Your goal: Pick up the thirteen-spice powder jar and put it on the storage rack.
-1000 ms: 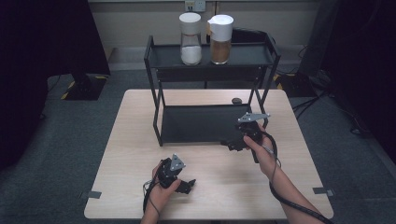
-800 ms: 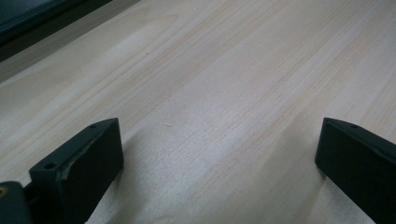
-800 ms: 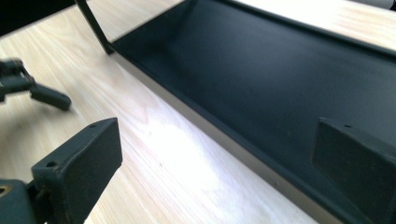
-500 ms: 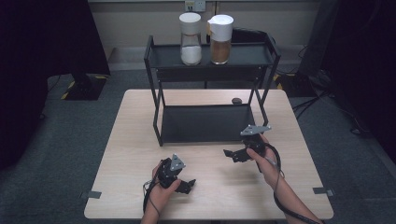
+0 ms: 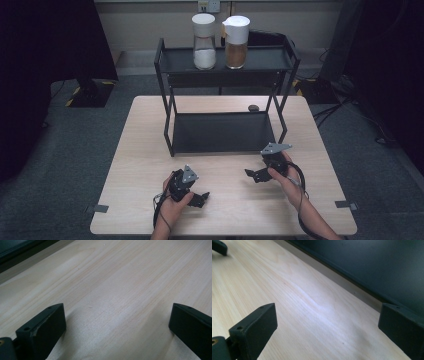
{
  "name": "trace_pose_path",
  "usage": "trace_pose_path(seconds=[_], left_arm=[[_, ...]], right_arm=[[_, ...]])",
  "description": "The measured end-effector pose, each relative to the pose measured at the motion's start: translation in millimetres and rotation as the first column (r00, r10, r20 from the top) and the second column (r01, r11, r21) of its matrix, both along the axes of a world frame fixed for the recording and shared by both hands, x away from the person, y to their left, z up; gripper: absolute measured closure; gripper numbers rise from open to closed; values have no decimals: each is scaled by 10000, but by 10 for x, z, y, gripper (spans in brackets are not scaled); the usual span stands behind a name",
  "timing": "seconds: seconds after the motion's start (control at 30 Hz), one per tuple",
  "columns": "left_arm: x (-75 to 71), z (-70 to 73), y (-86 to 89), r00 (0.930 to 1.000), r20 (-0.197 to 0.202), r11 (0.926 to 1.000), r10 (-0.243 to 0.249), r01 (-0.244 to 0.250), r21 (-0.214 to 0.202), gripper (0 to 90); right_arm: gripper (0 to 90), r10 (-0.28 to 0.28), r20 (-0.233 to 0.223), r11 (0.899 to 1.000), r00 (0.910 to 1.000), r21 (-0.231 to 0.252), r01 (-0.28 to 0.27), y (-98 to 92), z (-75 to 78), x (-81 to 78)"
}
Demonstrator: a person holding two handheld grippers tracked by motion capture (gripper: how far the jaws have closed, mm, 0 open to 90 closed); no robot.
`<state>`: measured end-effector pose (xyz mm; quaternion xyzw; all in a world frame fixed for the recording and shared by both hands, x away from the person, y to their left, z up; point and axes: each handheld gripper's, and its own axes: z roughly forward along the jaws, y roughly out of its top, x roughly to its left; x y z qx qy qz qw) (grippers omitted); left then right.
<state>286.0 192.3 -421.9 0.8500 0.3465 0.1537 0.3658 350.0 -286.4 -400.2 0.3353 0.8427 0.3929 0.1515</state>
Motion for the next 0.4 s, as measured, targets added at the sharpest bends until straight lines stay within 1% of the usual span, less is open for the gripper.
trace_pose_path(seconds=[0.1,0.2,0.3,0.4], left_arm=[[0,0,0,10000,0,10000,2,-2,-3,3],[0,-1,0,10000,-1,10000,4,-4,-5,4],[0,0,0,10000,-2,10000,1,-1,-4,3],[0,0,0,10000,-2,10000,4,-4,-5,3]], right_arm=[[11,51,30,9996,10000,-293,-50,12,-12,-20],[11,4,-11,9991,10000,-414,-4,7,-36,-30],[11,6,92,9975,10000,-707,1,22,-53,-50],[11,8,7,9967,10000,-814,-8,24,-66,-48]])
